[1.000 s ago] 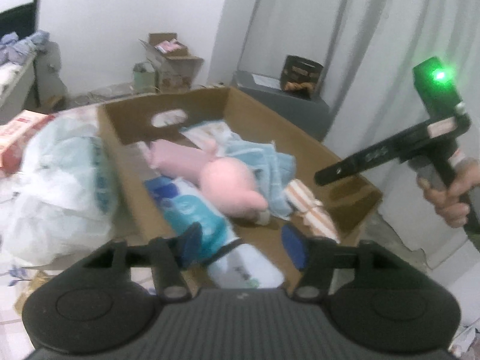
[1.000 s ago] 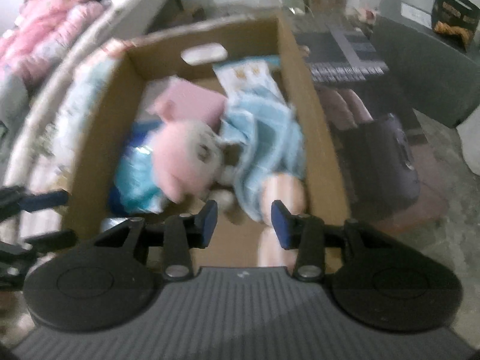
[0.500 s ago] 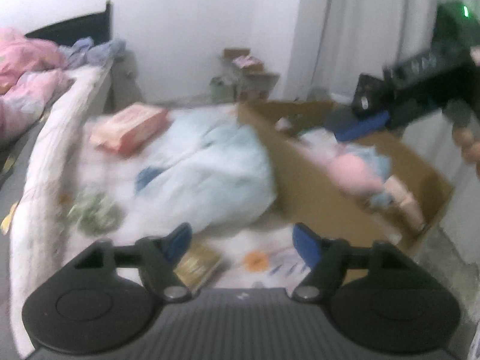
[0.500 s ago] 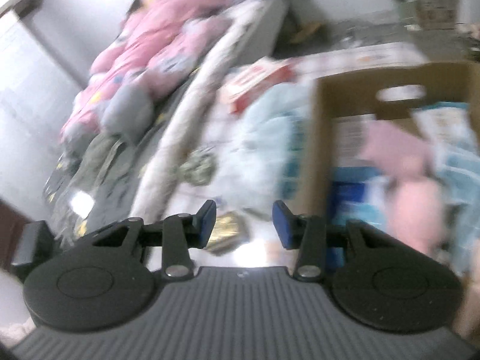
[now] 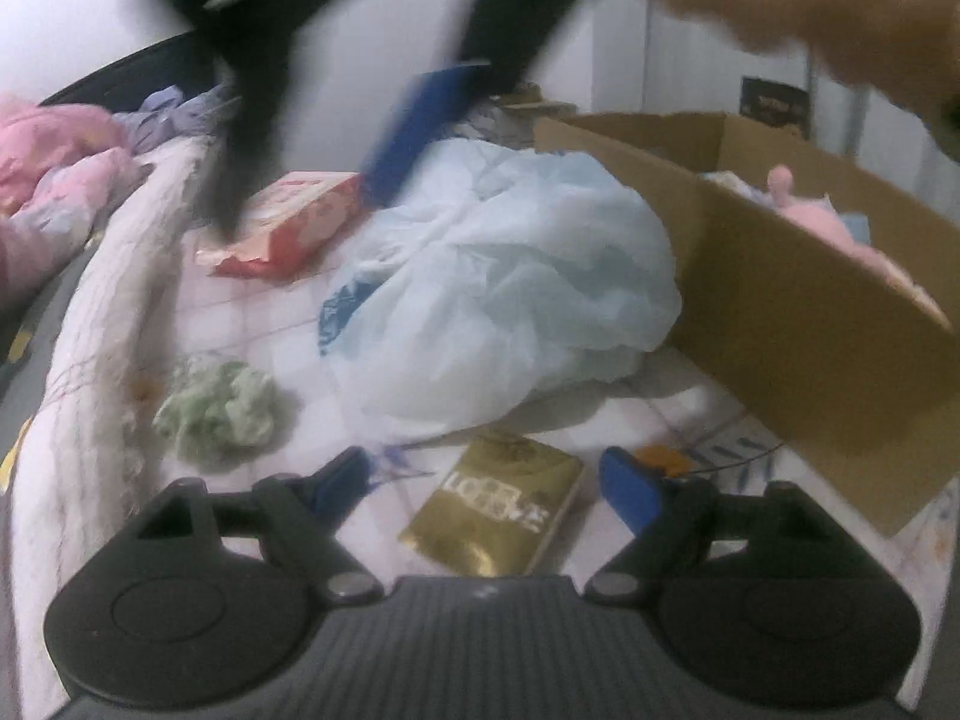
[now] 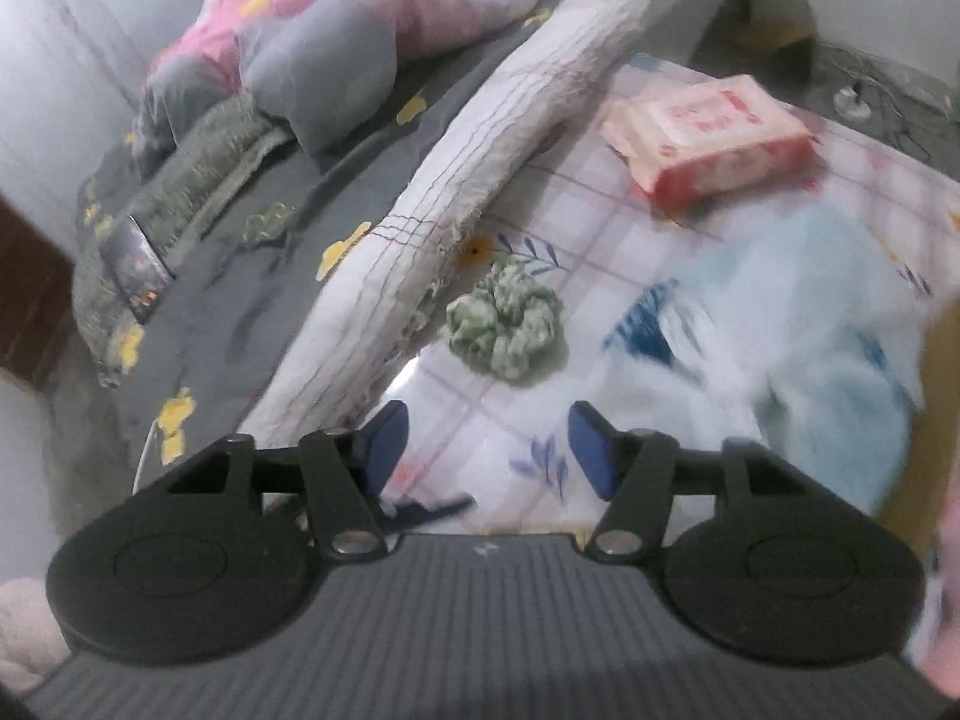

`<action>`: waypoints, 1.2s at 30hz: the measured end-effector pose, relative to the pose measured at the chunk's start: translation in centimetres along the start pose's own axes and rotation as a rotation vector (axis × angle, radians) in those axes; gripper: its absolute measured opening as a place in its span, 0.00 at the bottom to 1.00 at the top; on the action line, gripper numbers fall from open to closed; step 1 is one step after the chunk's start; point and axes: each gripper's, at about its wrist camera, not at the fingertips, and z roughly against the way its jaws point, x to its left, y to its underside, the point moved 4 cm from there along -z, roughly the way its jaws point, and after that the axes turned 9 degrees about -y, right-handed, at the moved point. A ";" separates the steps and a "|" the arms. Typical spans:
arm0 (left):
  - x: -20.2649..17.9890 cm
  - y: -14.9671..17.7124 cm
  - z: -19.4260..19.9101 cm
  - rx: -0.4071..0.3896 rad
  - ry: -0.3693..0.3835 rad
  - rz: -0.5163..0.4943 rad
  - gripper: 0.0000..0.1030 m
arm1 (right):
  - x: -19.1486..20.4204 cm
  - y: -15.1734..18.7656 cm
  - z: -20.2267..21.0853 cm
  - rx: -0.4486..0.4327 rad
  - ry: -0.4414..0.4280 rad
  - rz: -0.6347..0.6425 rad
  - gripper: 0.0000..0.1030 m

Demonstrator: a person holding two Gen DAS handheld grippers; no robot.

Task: Organize soft objects
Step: 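Grasp the green scrunchie with the right gripper while the left gripper grasps the gold packet, then carry the green scrunchie with the right gripper while the left gripper lifts the gold packet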

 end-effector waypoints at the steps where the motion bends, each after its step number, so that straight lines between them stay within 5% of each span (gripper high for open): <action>1: -0.1 0.1 -0.5 0.006 0.005 -0.010 0.83 | -0.1 -0.7 -1.1 0.013 0.000 0.005 0.61; 11: 0.6 0.9 -3.6 0.075 0.088 0.045 0.73 | -2.6 -5.3 -13.1 0.155 -0.020 0.006 0.69; 16: 0.8 1.1 -4.2 0.116 0.126 0.068 0.55 | -3.6 -6.1 -17.3 0.196 -0.032 -0.013 0.69; 19: 1.1 1.2 -4.5 0.121 0.112 0.078 0.53 | -3.7 -5.9 -18.7 0.222 -0.031 0.000 0.69; 21: 1.4 1.3 -4.5 0.121 0.115 0.089 0.52 | -3.7 -5.6 -19.4 0.238 -0.021 0.011 0.66; 26: 1.6 1.4 -4.3 0.116 0.105 0.093 0.52 | -3.3 -5.2 -19.0 0.231 0.000 0.042 0.33; 28: 1.8 1.4 -4.1 0.116 0.100 0.094 0.52 | -3.3 -5.0 -18.7 0.231 0.005 0.035 0.27; 36: 2.2 2.2 -2.3 0.110 0.048 0.098 0.51 | -2.2 -4.0 -13.3 0.151 -0.024 0.013 0.22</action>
